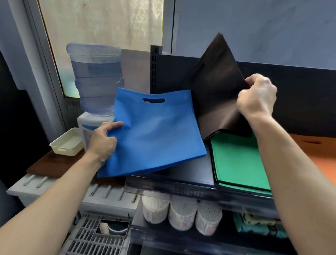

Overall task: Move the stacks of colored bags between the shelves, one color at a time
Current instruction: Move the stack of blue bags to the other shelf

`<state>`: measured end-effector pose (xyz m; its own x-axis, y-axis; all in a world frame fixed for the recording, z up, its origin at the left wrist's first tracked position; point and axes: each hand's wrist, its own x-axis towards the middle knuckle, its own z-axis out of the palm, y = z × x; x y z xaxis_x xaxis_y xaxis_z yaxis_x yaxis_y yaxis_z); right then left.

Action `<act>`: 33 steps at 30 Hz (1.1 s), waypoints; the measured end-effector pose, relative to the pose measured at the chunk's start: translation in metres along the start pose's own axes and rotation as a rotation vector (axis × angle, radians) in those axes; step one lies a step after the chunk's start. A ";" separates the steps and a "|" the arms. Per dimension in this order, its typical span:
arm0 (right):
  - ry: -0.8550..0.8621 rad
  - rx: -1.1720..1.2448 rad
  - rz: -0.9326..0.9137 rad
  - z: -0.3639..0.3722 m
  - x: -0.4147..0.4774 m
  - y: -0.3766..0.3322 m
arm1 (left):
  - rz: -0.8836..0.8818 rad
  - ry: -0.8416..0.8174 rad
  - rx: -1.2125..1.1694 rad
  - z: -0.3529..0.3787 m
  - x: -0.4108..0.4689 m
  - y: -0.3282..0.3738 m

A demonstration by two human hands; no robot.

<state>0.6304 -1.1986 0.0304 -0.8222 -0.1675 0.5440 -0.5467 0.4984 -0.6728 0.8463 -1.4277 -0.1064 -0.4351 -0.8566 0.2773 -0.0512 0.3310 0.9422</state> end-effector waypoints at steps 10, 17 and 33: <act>0.103 -0.036 0.092 -0.037 -0.001 0.022 | 0.093 -0.139 0.392 0.044 0.000 0.001; 0.092 -0.069 0.076 -0.048 0.000 0.017 | -0.028 -0.372 0.829 0.071 -0.002 0.006; 0.101 -0.181 -0.220 -0.059 0.013 -0.026 | 0.287 -0.381 0.069 0.154 -0.020 0.108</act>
<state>0.6431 -1.1642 0.0849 -0.6626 -0.2069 0.7199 -0.6652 0.6044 -0.4385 0.7108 -1.3137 -0.0395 -0.7382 -0.5248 0.4238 0.0656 0.5694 0.8194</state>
